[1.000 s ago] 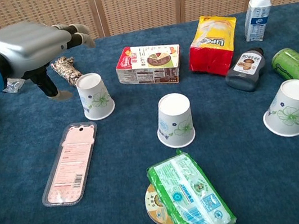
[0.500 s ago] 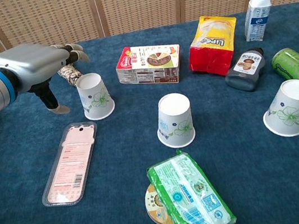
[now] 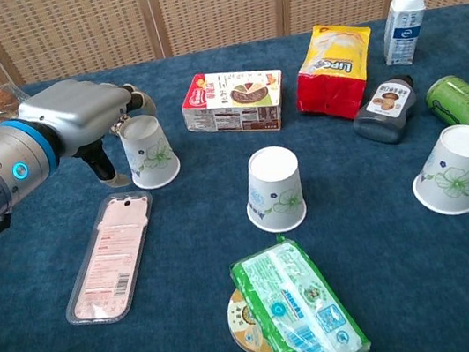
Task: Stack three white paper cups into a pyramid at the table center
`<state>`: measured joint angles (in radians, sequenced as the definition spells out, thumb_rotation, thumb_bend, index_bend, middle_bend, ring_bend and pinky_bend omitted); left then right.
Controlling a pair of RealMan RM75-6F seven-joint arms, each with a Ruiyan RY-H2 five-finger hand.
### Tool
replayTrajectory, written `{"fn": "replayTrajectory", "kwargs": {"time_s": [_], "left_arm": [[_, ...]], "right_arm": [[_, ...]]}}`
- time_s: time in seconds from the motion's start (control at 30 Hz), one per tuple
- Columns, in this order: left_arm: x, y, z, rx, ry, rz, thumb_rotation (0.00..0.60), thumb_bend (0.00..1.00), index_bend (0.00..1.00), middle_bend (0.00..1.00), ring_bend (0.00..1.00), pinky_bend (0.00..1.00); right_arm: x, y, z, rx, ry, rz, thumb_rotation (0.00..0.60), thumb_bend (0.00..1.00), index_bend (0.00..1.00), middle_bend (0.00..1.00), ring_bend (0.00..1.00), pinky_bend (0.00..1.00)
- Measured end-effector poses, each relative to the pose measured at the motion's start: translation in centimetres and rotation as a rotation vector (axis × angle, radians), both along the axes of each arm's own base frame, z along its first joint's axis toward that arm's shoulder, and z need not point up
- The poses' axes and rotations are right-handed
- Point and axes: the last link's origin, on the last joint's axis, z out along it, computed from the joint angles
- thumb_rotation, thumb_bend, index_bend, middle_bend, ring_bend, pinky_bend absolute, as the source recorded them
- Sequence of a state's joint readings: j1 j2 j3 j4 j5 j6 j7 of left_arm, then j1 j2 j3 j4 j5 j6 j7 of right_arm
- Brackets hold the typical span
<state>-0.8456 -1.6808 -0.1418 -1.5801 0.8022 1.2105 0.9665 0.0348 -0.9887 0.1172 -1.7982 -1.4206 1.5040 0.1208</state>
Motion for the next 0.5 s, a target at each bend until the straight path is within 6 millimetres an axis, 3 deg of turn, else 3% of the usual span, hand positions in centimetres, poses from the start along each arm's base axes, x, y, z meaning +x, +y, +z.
{"fn": "replayTrajectory", "kwargs": {"time_s": [0.17,0.5], "left_arm": [[0.09,-0.01,-0.45,0.038,0.004,-0.002,0.6,0.28,0.33,0.35,0.34,0.48],[0.13,0.01,-0.56,0.066,-0.005,-0.017,0.6,0.3,0.36,0.37,0.37,0.5]], "right_arm": [[-0.05,-0.01,0.02,0.002,-0.003,0.0,0.6,0.08,0.0,0.0,0.0,0.0],[-0.05,0.0,0.02,0.003,-0.002,0.0,0.6,0.08,0.0,0.0,0.0,0.0]]}}
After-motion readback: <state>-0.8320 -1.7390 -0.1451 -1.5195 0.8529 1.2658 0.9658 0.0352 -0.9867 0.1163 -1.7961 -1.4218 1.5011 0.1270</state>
